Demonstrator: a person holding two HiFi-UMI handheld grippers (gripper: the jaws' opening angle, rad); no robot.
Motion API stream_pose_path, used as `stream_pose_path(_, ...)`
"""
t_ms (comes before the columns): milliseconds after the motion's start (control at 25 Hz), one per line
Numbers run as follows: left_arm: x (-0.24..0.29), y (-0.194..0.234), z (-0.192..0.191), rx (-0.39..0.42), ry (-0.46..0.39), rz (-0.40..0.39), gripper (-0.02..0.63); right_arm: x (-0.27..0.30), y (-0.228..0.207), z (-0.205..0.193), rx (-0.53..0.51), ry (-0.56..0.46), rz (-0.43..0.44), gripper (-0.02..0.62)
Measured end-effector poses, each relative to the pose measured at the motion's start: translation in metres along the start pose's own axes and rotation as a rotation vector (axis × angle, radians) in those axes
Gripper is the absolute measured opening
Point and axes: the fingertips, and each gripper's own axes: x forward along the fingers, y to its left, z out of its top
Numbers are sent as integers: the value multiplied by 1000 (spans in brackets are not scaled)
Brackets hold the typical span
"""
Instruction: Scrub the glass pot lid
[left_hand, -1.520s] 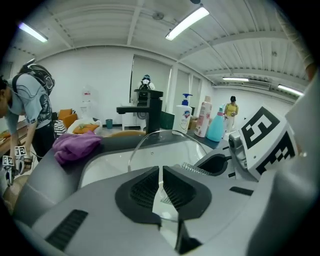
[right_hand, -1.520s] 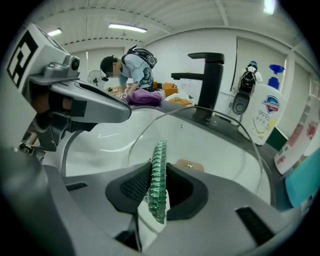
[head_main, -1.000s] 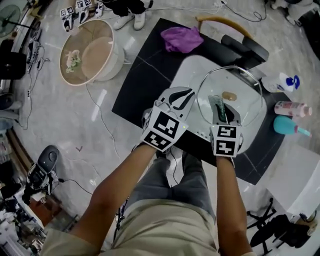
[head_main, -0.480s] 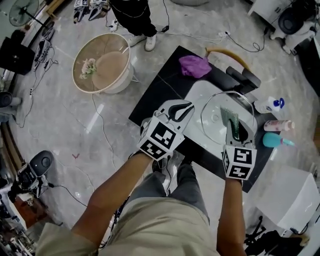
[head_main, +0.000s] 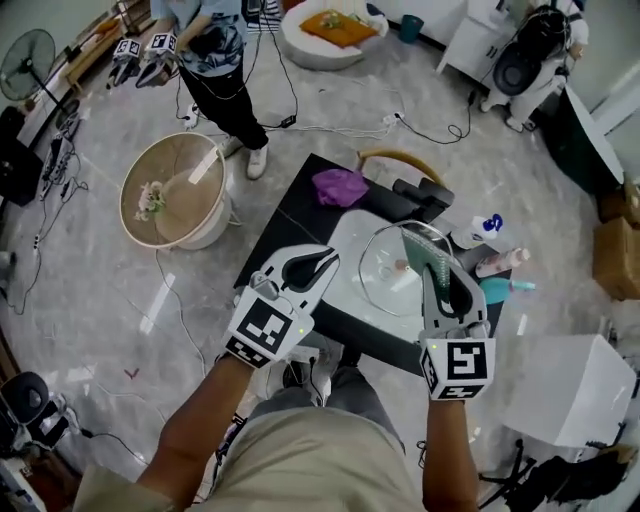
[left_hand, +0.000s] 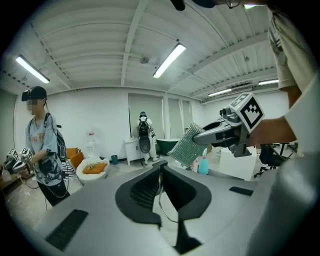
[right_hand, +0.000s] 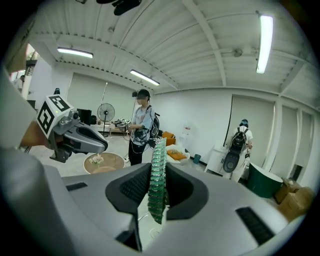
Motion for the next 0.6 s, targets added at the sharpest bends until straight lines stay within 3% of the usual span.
stream_pose_path(280,-34,-18,55,43,-101,-35,35,-57,4,52,-33,-101,-10,87)
stream_pose_path(400,-50,-26,63,100,-114,-40,35,-78,9,65,-43,-132,-2,86)
stream_pose_path(600,-72,-37,69,88,-122,-60,35,-103,22,76,-53,-113,-4,81)
